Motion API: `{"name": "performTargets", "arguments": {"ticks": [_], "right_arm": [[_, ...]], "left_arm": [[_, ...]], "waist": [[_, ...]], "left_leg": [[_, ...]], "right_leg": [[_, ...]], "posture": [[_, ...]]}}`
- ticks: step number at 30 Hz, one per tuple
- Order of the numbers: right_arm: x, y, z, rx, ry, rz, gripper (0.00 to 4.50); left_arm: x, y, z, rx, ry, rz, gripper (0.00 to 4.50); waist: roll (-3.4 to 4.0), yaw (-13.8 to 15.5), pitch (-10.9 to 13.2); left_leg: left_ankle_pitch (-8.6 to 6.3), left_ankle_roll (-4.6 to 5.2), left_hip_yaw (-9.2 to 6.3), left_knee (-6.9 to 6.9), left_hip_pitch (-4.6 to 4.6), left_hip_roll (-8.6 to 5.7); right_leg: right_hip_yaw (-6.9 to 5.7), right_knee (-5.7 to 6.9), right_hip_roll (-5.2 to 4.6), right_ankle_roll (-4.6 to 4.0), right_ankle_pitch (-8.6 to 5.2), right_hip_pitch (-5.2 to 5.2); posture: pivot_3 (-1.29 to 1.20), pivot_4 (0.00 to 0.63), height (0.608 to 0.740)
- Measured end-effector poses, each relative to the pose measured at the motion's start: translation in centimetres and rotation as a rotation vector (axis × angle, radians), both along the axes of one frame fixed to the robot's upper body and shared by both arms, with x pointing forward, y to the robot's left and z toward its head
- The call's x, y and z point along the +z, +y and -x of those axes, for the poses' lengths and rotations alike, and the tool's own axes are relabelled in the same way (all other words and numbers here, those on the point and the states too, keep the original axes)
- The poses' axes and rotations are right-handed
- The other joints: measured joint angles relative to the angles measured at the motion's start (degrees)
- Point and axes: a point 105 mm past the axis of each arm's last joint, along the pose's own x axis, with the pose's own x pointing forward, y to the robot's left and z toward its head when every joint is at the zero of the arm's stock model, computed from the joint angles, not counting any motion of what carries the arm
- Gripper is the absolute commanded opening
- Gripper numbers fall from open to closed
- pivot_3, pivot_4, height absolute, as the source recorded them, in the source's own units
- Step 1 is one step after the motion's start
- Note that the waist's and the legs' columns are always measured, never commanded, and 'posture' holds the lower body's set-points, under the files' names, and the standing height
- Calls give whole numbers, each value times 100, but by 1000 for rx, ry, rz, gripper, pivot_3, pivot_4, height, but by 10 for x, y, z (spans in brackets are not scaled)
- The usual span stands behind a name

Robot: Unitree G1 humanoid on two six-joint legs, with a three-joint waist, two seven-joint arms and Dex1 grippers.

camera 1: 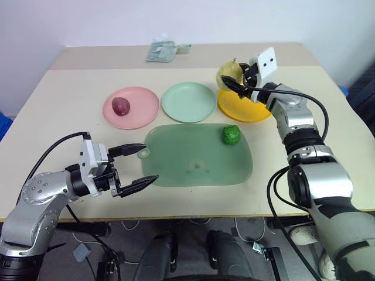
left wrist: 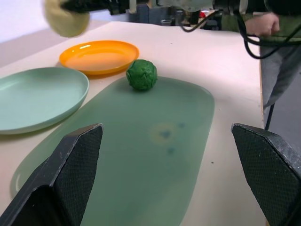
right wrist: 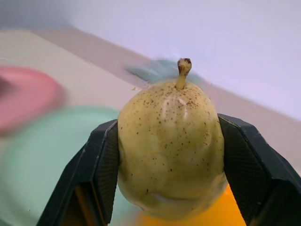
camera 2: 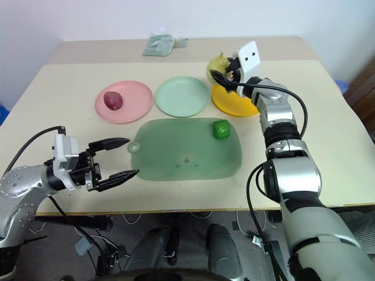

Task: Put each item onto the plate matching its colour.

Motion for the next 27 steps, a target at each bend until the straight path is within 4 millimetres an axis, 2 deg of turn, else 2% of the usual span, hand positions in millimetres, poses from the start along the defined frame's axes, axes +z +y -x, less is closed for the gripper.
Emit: {"name": "performTargets", "arguments": {"ticks": [2,4,5,11,15,17,19,21,22,24,27], "right_arm": [[-17,-8,-2,-53,47,16,3553],[-32,-17,-3,-111,96,20,4353],[-36,-19,-3,-129,111,15,4482],[-38,-23,-4,-160,117,-15,4482],[-31,-21,-2,-102,110,-56,4482],[-20,-20,3,-16,91,-77,4482],[0,-17,11,100,45,-90,4482],[15,-18,26,209,-1,-89,4482],[16,-19,35,244,-4,-90,4482],[-1,-22,54,294,46,-87,4482],[-48,-15,88,349,222,-107,4482]], "left_arm": [[1,-1,0,5,-6,0,4500],[3,-2,0,9,-15,-1,4500],[3,-2,0,12,-16,0,4500],[3,-4,2,28,-14,-1,4500],[3,-5,3,32,-18,-1,4500],[2,-5,3,38,-15,1,4500],[3,-7,2,36,-16,8,4500],[3,-13,1,20,-21,20,4500],[3,-15,0,12,-19,22,4500],[2,-18,-1,4,-19,20,4500],[3,-23,-2,-28,-20,22,4500]], "waist": [[1,-20,1],[2,-40,1],[3,-54,2],[3,-125,2],[3,-126,2],[5,-113,3],[6,-104,4],[3,-72,2],[1,-48,0],[0,21,-1],[4,57,0]], "left_leg": [[6,-10,3,-11,0,3],[7,-10,3,-14,0,5],[8,-10,3,-13,0,6],[8,-10,2,-8,8,6],[8,-10,2,-8,8,6],[8,-9,2,-7,7,6],[6,-6,2,-5,8,5],[5,-4,-7,-4,13,6],[4,-3,-10,-6,18,6],[2,-1,-11,-5,22,7],[2,-1,-9,-1,22,7]], "right_leg": [[3,4,3,-2,-1,-8],[3,7,6,-3,-2,-10],[4,9,6,-6,-4,-10],[4,16,8,-5,-3,-4],[4,16,9,3,1,-4],[3,15,9,10,6,-3],[3,14,8,12,6,-1],[-2,12,7,12,7,9],[-3,8,6,12,7,16],[-3,8,6,12,6,20],[0,12,1,8,4,19]], "posture": [[0,150,740],[0,150,740],[0,150,740],[0,150,740],[0,150,740],[0,150,740],[0,150,740],[0,150,740],[0,150,740],[0,150,740],[0,150,740]]}}
